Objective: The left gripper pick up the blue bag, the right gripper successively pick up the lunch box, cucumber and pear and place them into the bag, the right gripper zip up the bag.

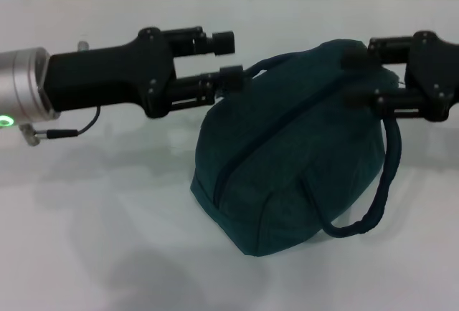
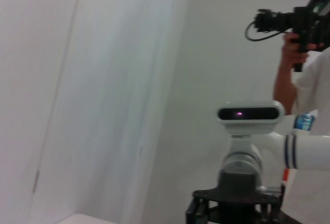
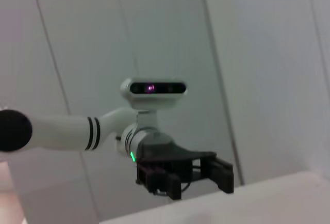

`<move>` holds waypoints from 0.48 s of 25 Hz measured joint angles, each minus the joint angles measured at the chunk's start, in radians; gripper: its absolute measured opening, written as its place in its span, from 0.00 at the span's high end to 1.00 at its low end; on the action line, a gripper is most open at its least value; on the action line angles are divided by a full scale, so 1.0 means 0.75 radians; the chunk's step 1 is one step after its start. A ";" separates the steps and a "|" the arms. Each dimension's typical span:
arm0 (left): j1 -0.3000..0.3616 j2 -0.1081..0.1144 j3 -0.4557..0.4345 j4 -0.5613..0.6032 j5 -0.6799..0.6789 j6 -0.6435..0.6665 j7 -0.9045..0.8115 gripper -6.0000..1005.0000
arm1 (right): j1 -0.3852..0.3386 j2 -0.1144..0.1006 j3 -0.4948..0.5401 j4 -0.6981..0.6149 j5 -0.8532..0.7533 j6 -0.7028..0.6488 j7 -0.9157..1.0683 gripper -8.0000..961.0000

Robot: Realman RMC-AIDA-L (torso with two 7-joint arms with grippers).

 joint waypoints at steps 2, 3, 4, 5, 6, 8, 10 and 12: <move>0.012 0.001 0.001 0.000 0.003 0.011 -0.002 0.43 | 0.003 0.003 -0.001 0.000 -0.019 -0.006 0.002 0.37; 0.017 0.001 0.001 -0.001 0.004 0.011 -0.002 0.43 | 0.003 0.005 0.000 0.000 -0.022 -0.006 0.002 0.37; 0.022 0.000 0.001 -0.001 0.005 0.011 -0.003 0.43 | 0.002 0.006 0.003 0.000 -0.021 -0.005 0.002 0.37; 0.025 -0.001 0.001 -0.001 0.007 0.011 -0.004 0.43 | -0.001 0.008 0.007 0.000 -0.019 -0.004 0.003 0.37; 0.028 -0.002 0.001 -0.003 0.010 0.011 -0.005 0.43 | -0.003 0.009 0.010 0.000 -0.017 -0.004 0.003 0.37; 0.030 -0.003 0.001 -0.008 0.014 0.008 -0.005 0.43 | -0.006 0.010 0.012 0.000 -0.013 -0.005 0.003 0.37; 0.029 -0.004 0.001 -0.017 0.017 0.006 -0.005 0.43 | -0.006 0.010 0.011 0.000 -0.014 -0.007 0.002 0.37; 0.026 -0.004 -0.001 -0.022 0.017 0.005 -0.006 0.43 | -0.004 0.011 0.006 0.000 -0.018 -0.008 0.000 0.37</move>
